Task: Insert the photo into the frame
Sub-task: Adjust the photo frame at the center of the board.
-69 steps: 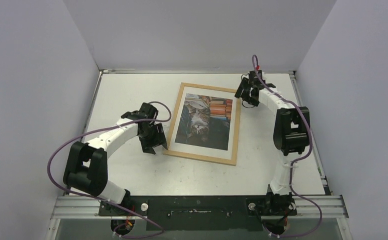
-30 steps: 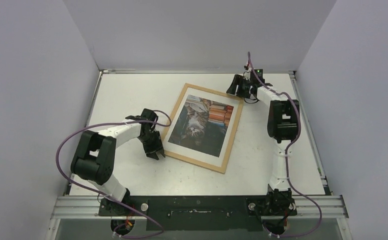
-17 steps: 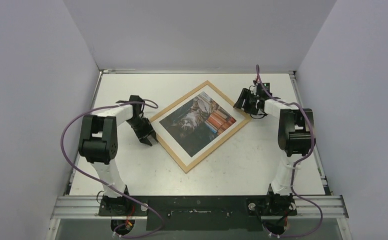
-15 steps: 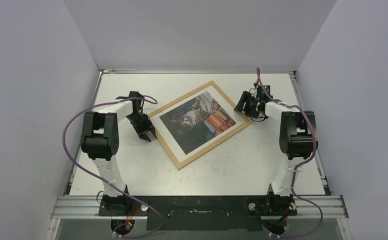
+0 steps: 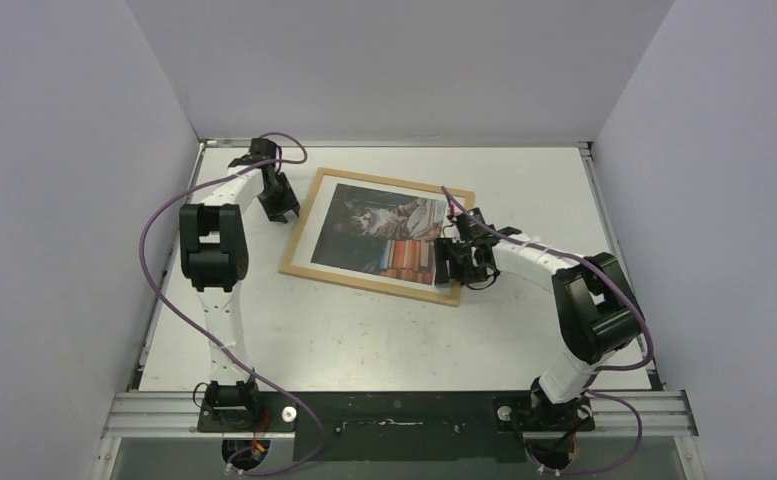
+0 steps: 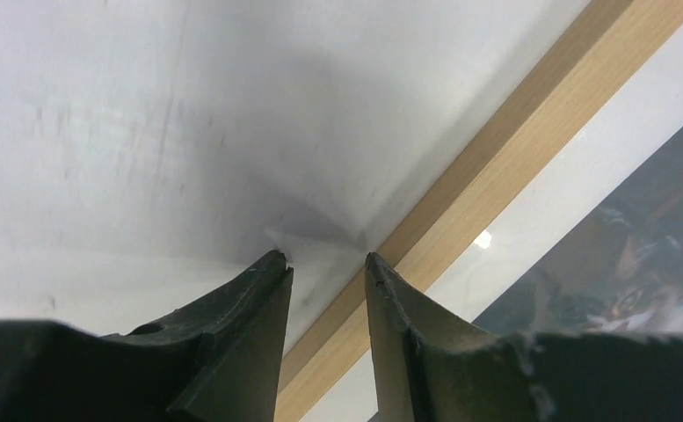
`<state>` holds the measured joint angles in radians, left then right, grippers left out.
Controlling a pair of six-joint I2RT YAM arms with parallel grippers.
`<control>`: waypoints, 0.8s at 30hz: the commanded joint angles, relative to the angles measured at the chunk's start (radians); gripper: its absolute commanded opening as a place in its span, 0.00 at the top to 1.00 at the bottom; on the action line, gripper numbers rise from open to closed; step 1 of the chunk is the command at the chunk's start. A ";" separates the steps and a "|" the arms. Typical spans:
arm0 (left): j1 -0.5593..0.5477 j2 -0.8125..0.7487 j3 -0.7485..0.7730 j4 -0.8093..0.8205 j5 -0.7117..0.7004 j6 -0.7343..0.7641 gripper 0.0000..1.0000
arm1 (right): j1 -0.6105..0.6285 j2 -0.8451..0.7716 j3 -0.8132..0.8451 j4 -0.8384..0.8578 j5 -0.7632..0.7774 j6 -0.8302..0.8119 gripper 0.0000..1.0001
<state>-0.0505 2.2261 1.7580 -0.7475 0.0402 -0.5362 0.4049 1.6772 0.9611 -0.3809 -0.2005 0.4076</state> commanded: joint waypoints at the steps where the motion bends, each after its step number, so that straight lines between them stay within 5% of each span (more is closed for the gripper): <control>1: -0.077 0.086 0.078 0.014 0.277 0.058 0.63 | 0.158 0.002 0.013 0.022 -0.313 -0.036 0.37; 12: -0.079 0.187 0.264 -0.009 0.342 0.104 0.53 | 0.294 0.058 0.186 -0.113 -0.188 -0.113 0.35; 19: -0.045 0.049 0.295 -0.084 0.272 0.139 0.30 | 0.178 -0.159 0.147 -0.110 -0.068 -0.094 0.30; 24: -0.045 -0.095 0.221 -0.089 0.273 0.174 0.23 | 0.040 -0.219 0.193 -0.089 0.013 -0.110 0.27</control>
<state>-0.0860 2.3322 2.0075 -0.7822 0.2718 -0.3965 0.5323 1.5124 1.0924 -0.5533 -0.2981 0.3126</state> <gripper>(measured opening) 0.750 0.719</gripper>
